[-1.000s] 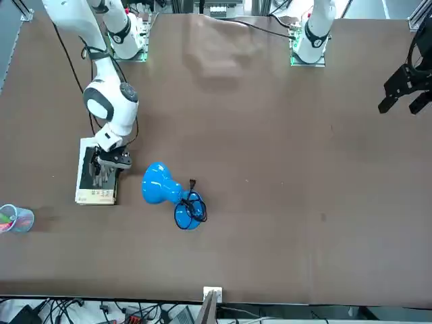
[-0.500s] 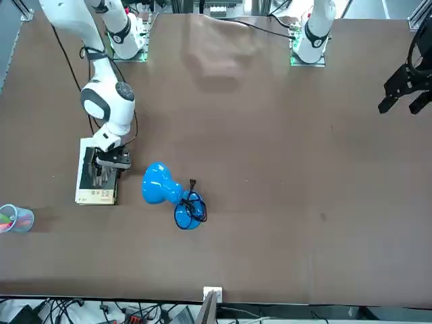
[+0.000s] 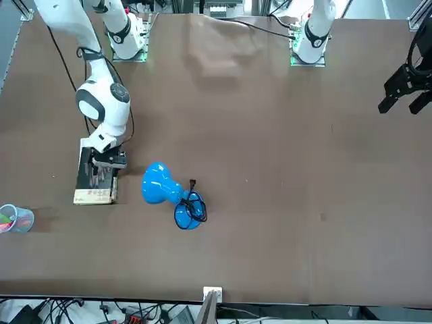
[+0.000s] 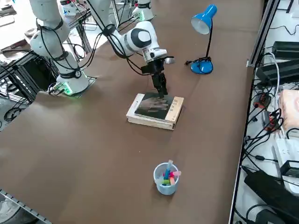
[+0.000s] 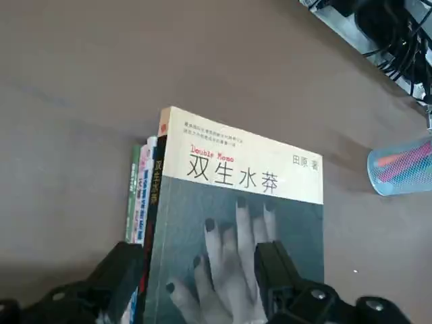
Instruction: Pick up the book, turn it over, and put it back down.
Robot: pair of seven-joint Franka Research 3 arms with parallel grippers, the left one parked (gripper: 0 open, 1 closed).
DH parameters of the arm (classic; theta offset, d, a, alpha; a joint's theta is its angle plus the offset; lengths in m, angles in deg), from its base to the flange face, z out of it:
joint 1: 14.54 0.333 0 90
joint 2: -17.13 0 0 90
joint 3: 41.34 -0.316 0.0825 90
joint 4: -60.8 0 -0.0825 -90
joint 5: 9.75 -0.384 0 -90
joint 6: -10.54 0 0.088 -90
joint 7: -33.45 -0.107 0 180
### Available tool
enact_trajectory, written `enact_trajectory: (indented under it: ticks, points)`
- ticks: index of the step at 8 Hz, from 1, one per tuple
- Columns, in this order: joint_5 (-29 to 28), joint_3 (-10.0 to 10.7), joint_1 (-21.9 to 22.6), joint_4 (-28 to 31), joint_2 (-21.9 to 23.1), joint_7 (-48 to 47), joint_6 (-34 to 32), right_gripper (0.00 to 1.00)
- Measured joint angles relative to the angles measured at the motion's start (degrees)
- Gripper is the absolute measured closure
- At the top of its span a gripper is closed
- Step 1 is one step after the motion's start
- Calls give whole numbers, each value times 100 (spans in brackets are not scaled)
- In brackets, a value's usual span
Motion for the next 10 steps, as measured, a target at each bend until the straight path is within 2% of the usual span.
enact_trajectory:
  ticks: [5,8,10]
  points:
    - [-147,-25,-57,8,76,227,30,0]
    - [-1503,-32,-57,-20,401,1547,-74,0]
    - [-2844,-38,-47,-168,709,2888,-715,0]
